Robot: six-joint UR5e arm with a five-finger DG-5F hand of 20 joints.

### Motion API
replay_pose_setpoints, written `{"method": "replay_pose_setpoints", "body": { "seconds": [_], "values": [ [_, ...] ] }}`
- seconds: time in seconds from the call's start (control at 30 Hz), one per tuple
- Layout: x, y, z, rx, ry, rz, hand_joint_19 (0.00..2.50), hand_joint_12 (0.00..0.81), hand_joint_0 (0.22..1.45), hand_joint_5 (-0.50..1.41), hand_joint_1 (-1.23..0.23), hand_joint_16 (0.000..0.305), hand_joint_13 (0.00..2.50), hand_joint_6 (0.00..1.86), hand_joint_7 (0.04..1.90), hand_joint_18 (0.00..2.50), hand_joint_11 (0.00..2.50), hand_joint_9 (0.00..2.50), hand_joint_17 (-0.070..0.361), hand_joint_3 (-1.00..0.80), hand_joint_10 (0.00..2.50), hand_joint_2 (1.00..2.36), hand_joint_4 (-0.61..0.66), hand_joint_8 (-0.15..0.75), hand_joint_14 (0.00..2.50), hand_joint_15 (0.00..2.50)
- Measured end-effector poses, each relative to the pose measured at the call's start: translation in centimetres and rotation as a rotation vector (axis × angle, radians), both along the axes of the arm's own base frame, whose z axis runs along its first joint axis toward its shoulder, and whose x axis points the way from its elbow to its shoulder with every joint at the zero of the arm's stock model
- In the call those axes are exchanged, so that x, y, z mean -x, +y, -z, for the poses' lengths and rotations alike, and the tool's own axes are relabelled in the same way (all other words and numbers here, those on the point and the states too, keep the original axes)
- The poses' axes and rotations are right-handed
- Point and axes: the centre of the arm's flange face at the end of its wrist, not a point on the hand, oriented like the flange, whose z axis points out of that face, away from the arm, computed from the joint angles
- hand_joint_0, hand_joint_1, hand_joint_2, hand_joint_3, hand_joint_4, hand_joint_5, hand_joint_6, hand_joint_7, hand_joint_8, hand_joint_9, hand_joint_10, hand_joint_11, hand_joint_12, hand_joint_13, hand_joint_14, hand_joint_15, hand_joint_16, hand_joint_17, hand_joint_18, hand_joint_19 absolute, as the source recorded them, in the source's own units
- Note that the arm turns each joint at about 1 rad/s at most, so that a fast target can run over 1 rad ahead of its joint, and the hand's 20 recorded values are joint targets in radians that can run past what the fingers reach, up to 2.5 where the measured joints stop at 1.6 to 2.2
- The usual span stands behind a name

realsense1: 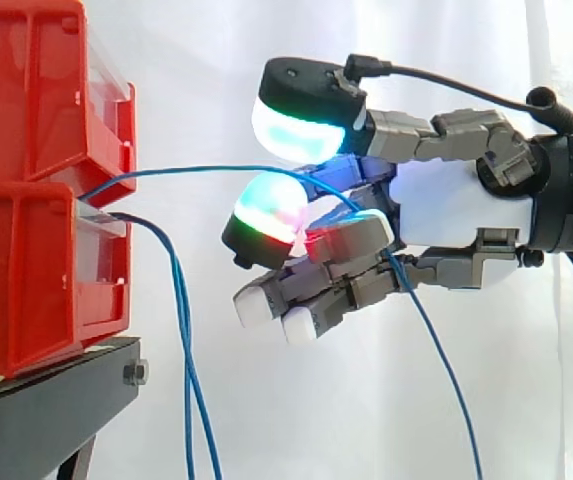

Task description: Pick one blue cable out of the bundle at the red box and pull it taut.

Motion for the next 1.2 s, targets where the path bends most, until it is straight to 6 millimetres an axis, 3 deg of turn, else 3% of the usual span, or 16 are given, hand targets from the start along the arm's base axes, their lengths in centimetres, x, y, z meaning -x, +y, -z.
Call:
{"method": "replay_pose_setpoints", "body": {
  "seconds": [0.43, 0.9, 1.2],
  "values": [
    [0.01, -0.01, -0.03, 0.000, 0.000, 0.002, 0.48, 0.411, 0.61, -0.06, -0.63, 0.059, 0.83, 0.73, 1.19, 0.80, 1.52, 1.42, 0.132, -0.13, 0.01, 1.02, 0.23, 0.368, 0.02, 0.49],
    [0.02, -0.02, -0.07, -0.001, -0.001, 0.003, 0.47, 0.412, 0.59, -0.07, -0.77, 0.058, 0.81, 0.71, 1.24, 0.77, 1.53, 1.39, 0.130, -0.16, 0.01, 1.02, 0.23, 0.359, 0.02, 0.50],
    [0.01, 0.02, -0.09, -0.002, -0.002, 0.002, 0.50, 0.396, 0.59, -0.08, -0.74, 0.055, 0.79, 0.73, 1.22, 0.73, 1.54, 1.37, 0.123, -0.24, 0.01, 1.02, 0.23, 0.350, 0.02, 0.51]
  ]
}}
